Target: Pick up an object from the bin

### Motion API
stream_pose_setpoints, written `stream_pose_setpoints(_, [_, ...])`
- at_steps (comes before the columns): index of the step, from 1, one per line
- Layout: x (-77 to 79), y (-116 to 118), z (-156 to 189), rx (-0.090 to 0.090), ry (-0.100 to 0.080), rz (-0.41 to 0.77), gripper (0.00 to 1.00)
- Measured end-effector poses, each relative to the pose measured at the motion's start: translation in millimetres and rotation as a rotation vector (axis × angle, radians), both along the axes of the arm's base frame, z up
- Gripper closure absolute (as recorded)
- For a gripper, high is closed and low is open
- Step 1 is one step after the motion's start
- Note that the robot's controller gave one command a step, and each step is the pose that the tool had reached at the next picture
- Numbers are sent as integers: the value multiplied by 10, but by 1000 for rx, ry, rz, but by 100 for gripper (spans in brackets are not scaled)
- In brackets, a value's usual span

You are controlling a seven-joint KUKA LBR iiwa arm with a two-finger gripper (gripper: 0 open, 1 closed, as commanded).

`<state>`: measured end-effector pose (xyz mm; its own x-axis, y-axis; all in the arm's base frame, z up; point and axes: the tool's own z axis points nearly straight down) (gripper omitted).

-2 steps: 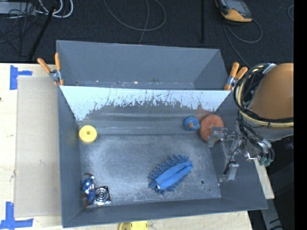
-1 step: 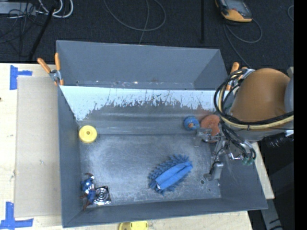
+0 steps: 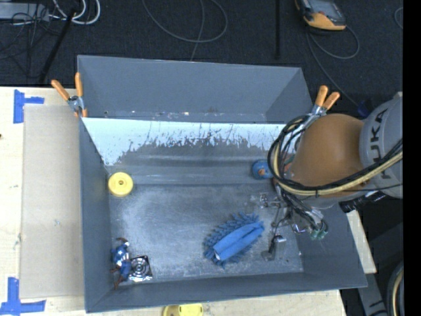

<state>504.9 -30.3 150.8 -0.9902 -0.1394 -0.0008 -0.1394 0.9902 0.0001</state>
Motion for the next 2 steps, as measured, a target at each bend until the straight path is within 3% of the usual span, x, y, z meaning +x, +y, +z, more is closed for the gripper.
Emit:
stream_pose_setpoints(1, [102,318,-376,0,1,50,0])
stream_pose_setpoints(2, [-144,489,-740,0,3,111,100])
